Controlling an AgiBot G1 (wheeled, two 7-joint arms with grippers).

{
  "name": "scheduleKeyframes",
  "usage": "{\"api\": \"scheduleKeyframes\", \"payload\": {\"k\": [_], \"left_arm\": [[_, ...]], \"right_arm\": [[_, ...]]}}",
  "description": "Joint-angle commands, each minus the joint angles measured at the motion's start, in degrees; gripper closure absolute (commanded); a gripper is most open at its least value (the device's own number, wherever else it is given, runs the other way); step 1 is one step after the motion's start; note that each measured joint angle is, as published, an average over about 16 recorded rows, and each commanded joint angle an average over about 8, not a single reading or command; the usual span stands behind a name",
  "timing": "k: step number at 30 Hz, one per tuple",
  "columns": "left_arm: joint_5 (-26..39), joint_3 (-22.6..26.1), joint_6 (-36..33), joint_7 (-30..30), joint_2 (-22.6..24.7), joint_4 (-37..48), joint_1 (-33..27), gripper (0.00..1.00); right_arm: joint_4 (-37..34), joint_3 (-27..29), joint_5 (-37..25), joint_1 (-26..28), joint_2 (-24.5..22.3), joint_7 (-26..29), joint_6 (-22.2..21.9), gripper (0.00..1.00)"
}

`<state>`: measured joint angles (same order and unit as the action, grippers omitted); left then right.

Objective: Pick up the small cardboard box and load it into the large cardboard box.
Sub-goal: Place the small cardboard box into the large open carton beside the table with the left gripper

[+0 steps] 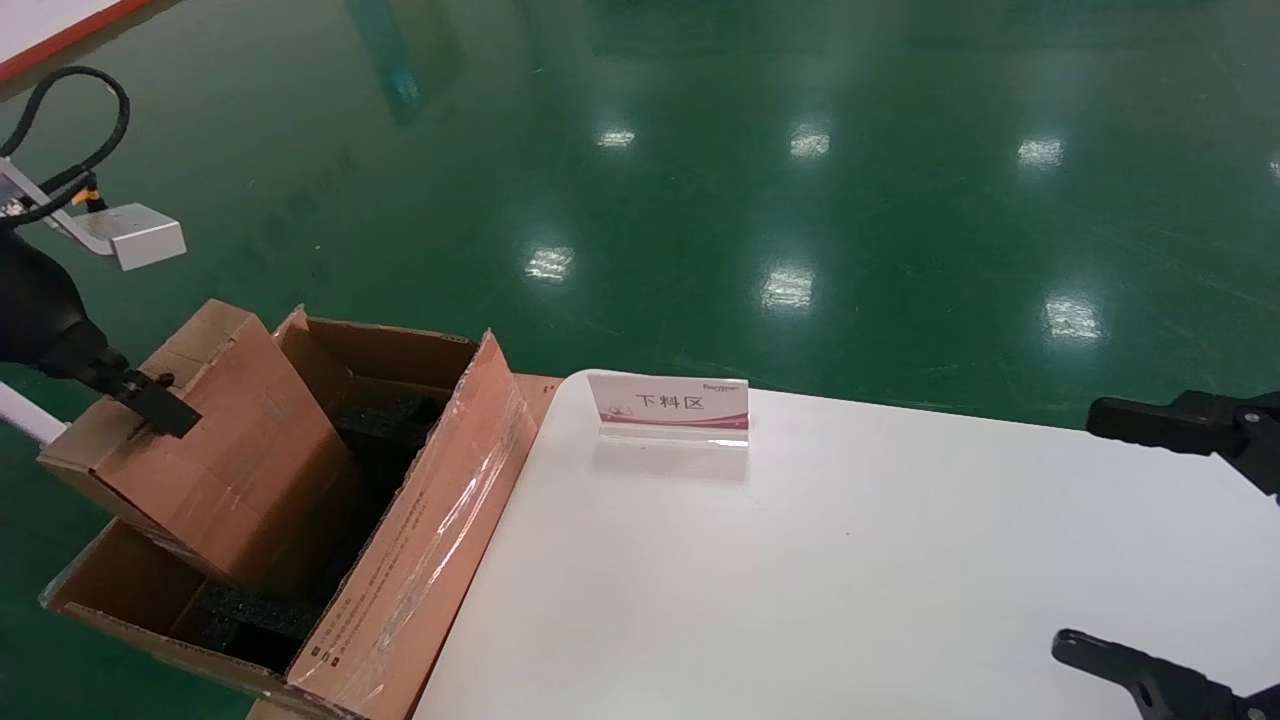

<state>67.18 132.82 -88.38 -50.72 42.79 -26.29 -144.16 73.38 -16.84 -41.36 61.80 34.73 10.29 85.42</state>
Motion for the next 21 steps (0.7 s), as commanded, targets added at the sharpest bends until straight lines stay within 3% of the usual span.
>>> {"api": "scheduleKeyframes", "payload": {"k": [1, 21], "left_arm": [[-0.23, 0.16, 0.53, -0.80, -0.03, 0.04, 0.83, 1.00], [0.76, 0.96, 7.12, -3.29, -0.50, 0.26, 6.34, 1.00]], "right_arm": [[0.00, -0.01, 0.00, 0.00, 0.00, 0.00, 0.00, 0.00], [0.00, -0.07, 0.05, 0.02, -0.03, -0.04, -0.03, 0.00]]}}
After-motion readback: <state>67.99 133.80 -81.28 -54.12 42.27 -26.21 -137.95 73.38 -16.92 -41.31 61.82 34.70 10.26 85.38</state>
